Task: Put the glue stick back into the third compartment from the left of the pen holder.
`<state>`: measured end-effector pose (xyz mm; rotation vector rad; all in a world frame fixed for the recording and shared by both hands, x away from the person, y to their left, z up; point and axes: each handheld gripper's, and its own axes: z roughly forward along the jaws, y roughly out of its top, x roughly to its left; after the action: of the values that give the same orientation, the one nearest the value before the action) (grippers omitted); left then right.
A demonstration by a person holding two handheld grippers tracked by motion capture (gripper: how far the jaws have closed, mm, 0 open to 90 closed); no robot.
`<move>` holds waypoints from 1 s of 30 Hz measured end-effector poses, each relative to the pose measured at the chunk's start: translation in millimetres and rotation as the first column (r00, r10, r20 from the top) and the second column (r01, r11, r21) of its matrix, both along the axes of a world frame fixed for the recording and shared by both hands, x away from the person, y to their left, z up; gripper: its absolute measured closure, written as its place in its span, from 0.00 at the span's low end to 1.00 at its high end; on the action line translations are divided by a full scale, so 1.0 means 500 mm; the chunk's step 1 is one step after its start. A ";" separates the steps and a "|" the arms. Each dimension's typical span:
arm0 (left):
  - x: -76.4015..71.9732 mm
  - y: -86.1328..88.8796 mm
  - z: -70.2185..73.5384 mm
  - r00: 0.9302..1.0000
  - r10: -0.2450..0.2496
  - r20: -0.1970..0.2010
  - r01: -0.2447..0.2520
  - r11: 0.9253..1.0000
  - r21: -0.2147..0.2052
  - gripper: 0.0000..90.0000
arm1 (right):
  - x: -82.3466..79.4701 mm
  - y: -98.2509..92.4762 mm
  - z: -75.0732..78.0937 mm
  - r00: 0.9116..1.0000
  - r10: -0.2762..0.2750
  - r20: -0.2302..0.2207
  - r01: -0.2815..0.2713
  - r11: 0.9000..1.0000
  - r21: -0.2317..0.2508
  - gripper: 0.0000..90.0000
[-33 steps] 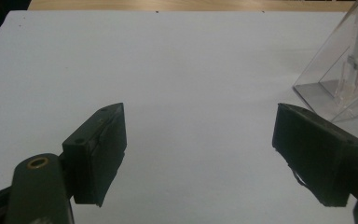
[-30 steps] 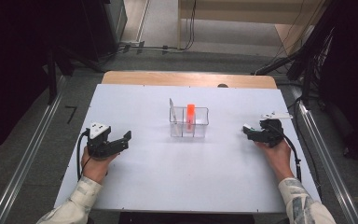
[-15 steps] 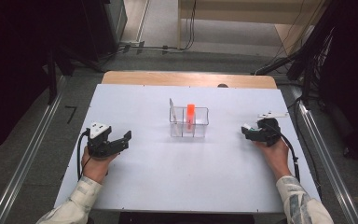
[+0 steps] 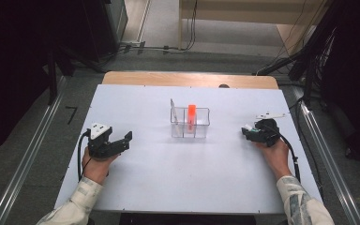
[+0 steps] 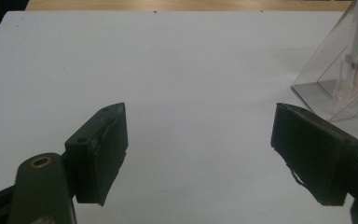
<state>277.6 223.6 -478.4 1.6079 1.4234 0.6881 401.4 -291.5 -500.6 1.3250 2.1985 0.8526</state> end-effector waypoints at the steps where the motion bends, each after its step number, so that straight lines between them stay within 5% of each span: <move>1: 0.000 0.000 0.000 1.000 -0.001 0.000 0.001 1.000 0.002 0.22 | 0.000 0.000 0.000 1.000 0.001 -0.001 -0.001 1.000 0.000 0.40; 30: -0.001 -0.002 0.001 1.000 -0.001 0.003 0.001 1.000 -0.002 0.23 | 0.001 0.002 0.001 0.999 0.034 -0.014 -0.034 0.999 0.002 0.57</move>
<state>277.0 222.8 -477.9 1.6051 1.4213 0.6877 401.9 -290.8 -500.2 1.3022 2.2377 0.8604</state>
